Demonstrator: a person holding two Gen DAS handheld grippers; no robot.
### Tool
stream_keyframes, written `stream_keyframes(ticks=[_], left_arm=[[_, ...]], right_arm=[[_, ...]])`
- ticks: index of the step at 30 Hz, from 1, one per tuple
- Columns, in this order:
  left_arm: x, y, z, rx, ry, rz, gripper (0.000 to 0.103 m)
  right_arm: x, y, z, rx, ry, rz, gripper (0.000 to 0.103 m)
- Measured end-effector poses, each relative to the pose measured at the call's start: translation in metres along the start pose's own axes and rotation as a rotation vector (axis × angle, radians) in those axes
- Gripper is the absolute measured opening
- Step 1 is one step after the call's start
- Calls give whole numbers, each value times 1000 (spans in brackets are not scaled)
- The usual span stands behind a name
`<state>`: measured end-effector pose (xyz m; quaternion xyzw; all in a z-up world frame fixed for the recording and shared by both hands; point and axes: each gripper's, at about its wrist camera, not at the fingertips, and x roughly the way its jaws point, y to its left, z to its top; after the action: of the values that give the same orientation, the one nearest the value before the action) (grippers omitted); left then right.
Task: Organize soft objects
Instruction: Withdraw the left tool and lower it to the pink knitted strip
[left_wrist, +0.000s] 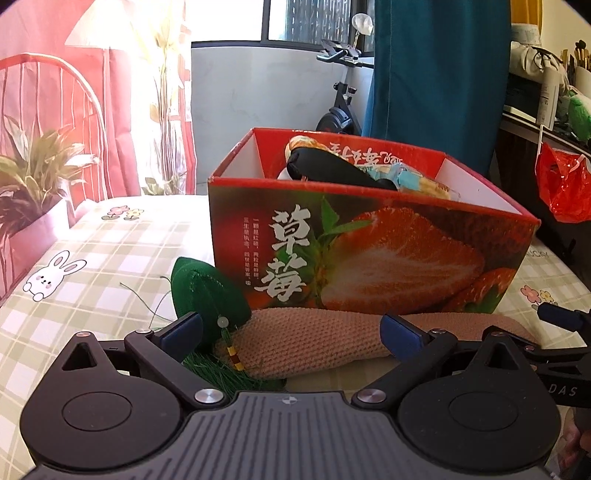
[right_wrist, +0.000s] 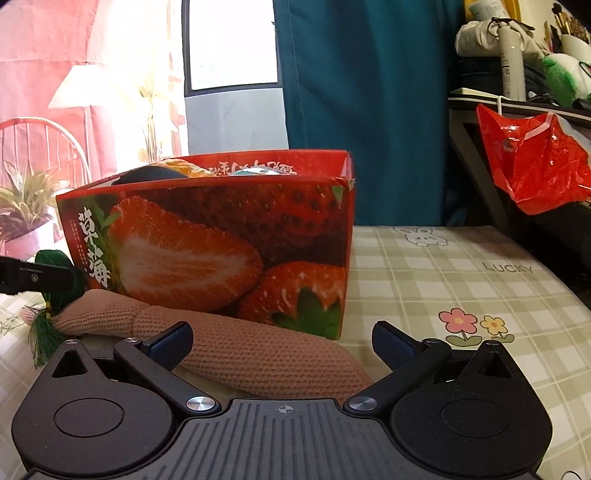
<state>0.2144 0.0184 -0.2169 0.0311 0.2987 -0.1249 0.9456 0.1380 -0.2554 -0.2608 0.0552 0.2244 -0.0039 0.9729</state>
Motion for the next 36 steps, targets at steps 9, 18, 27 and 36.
stream_keyframes(ticks=[9,18,27,36], left_arm=[[3,-1,-14,-8,21,-16,101],[7,1,-18,-30,33,-42,92],[15,2,-18,-32,61,-27,90],[19,1,-18,-27,69,-39,90]], right_arm=[[0,4,-4,-22,10,23,102],[10,2,-3,-2,65,35,84],[20,3,-4,-5,112,14,82],[24,9,-7,-52,154,105,42]])
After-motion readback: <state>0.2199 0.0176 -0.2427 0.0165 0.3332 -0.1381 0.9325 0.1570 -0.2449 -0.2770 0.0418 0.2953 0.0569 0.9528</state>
